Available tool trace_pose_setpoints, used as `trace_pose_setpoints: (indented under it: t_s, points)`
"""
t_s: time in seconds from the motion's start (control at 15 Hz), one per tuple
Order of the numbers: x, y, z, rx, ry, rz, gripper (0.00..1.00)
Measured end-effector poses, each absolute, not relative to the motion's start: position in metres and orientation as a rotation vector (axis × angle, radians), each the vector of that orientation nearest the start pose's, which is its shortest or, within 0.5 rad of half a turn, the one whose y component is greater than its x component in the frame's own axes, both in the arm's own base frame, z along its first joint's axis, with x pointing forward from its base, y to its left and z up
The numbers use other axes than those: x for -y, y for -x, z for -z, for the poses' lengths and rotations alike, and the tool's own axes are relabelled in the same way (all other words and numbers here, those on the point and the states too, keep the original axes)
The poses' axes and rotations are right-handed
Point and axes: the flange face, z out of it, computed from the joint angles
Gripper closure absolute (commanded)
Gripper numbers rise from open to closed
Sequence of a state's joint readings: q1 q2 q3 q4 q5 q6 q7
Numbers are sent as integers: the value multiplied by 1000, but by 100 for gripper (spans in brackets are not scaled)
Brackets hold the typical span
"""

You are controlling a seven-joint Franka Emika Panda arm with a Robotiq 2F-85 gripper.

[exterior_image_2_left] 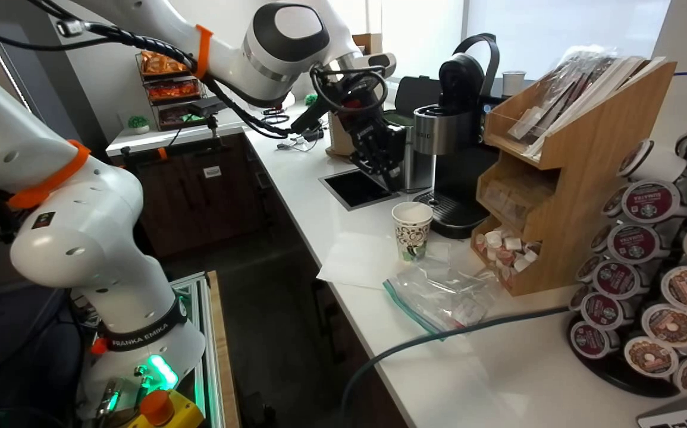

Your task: Put the black straw from the napkin in the stacked coffee cups on the napkin.

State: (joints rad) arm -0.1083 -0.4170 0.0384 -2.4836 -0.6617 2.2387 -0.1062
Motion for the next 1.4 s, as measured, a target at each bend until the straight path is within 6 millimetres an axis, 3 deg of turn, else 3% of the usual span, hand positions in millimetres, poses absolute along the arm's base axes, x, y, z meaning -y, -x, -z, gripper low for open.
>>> trace_pose_setpoints:
  t_s: [0.27,0.67,1.0,1.4]
  points:
    - [39,-435,-465,-740,-2358,-142,99]
    - [35,-446,-473,-1084,-2220,-278,96]
    - [37,-447,-473,-1123,-2198,-280,99]
    - [21,-446,-465,-1265,-1993,-176,99]
